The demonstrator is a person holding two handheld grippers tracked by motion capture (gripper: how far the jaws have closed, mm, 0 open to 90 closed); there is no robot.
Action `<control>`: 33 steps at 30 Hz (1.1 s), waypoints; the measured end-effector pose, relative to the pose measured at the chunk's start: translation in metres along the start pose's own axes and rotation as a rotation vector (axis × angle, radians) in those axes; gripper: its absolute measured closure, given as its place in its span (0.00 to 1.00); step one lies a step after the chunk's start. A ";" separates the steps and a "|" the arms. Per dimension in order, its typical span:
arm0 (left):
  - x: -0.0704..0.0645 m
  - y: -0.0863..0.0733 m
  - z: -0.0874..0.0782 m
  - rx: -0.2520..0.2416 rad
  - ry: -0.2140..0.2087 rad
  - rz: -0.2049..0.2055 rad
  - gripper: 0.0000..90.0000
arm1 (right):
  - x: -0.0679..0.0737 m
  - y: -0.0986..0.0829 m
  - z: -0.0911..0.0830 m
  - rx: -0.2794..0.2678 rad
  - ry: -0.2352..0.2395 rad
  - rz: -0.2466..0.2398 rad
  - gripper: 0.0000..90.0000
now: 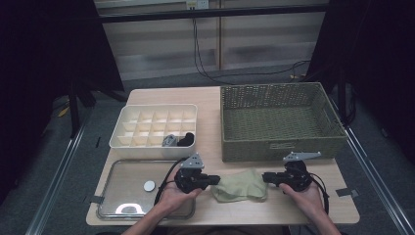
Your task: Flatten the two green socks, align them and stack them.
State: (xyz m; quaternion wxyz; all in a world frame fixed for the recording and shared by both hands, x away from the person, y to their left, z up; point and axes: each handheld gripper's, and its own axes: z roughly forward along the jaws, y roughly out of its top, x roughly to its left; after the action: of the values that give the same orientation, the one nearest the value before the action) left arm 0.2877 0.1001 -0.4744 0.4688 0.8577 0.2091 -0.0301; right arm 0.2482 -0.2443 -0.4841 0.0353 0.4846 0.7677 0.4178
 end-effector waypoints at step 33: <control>-0.012 -0.012 -0.013 0.032 -0.015 0.047 0.98 | 0.007 0.000 -0.003 0.021 0.026 -0.035 0.98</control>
State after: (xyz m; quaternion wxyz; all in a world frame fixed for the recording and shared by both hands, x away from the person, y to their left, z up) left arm 0.2699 0.1124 -0.4741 0.4573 0.8694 0.1850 -0.0287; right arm 0.2429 -0.2411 -0.4795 0.0276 0.4658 0.7808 0.4153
